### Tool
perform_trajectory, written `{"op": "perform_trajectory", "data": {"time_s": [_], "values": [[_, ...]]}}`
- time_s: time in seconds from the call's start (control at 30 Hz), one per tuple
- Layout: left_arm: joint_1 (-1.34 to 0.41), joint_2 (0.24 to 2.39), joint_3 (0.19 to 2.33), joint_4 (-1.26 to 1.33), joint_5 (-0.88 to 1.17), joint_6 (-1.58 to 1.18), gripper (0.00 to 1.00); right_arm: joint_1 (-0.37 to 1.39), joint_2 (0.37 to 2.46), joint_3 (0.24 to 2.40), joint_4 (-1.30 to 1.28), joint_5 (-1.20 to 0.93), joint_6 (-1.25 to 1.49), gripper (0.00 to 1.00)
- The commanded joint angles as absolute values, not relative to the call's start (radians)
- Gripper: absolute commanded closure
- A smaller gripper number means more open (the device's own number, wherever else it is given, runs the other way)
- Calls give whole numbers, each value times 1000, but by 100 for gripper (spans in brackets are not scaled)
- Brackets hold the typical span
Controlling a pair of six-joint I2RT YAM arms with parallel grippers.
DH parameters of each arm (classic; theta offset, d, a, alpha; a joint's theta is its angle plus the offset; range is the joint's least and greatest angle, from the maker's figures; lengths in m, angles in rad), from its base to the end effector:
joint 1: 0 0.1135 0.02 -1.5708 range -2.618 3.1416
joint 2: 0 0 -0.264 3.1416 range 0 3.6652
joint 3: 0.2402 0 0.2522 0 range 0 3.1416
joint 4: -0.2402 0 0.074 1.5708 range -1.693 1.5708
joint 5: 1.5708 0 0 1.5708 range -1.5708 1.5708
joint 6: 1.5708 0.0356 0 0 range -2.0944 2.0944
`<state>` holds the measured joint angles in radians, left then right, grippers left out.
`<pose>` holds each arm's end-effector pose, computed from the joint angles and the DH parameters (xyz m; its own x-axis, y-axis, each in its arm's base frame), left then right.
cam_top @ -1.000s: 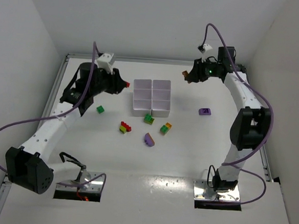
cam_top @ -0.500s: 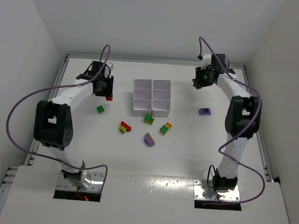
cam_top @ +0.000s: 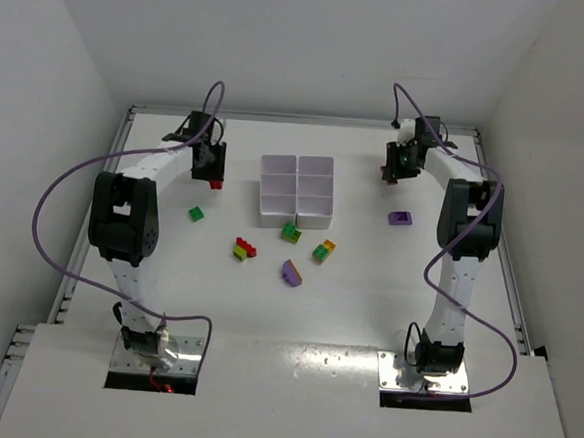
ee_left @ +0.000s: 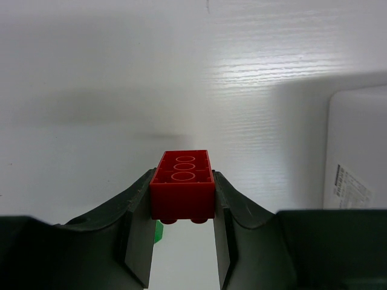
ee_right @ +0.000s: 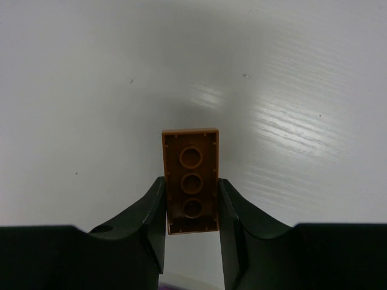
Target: Sort the legos into containers by color
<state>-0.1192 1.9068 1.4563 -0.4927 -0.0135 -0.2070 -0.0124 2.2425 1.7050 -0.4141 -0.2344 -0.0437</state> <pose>0.4151 -0.0492 0.2214 -0.8094 -0.1100 -0.5769 -0.0565 0.9923 -0.1100 0.4885 0.0022 0.1578 -0.8081 -0.0325 -0.5881 -0.1582 0.9738 0.1636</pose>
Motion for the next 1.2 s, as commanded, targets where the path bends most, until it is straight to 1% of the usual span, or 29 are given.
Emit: {"op": "perform_trajectory", "data": {"time_s": [0.0,0.03,0.13,0.17,0.27,0.37,0.43,0.5,0.57,0.6,0.63,0.67,0.7,0.73,0.83,0.9,0.93,1.03,1.07,1.13,1.17], "values": [[-101,1942,1497,-491,-34,-198,74,-26,2261,1764,-396,-229,-35,100],[-101,1942,1508,-491,-43,-198,74,-26,2261,1764,-396,-229,-35,100],[-101,1971,1517,-500,-52,-198,67,-26,2273,1773,-407,-229,-35,100],[-101,1985,1529,-500,-52,-198,63,-26,2282,1773,-407,-238,-35,97],[-101,2006,1529,-500,-61,-207,60,-26,2283,1773,-416,-238,-44,95],[-101,2017,1529,-500,-70,-207,56,-26,2283,1764,-416,-238,-44,87],[-92,2017,1529,-509,-71,-218,53,-26,2283,1752,-416,-238,-44,79],[-92,2017,1529,-509,-71,-218,51,-26,2283,1752,-416,-238,-44,77],[-92,2026,1529,-509,-71,-218,41,-35,2283,1741,-416,-238,-44,75],[-92,2026,1529,-509,-71,-218,39,-35,2283,1741,-416,-238,-44,75],[-92,2026,1529,-509,-71,-218,37,-35,2283,1732,-416,-238,-44,70],[-92,2017,1529,-509,-61,-218,28,-35,2273,1732,-416,-238,-44,64],[-92,2017,1529,-509,-61,-218,28,-35,2264,1721,-416,-248,-44,54],[-92,2005,1529,-509,-48,-218,28,-35,2264,1721,-416,-258,-44,50],[-92,1947,1491,-499,12,-230,27,-35,2214,1703,-416,-307,-35,43],[-92,1898,1459,-477,75,-230,27,-35,2181,1680,-407,-339,-26,42],[-92,1834,1438,-462,96,-230,27,-35,2162,1660,-393,-369,-26,40],[-92,1703,1318,-373,222,-230,27,-35,2065,1611,-367,-448,-2,39],[-92,1616,1262,-356,262,-186,27,-35,2039,1594,-367,-469,-2,39],[-106,1533,1206,-356,346,-141,26,-35,1947,1536,-338,-529,-2,39],[-121,1494,1143,-356,383,-88,26,-35,1919,1517,-337,-544,-12,39]]}}
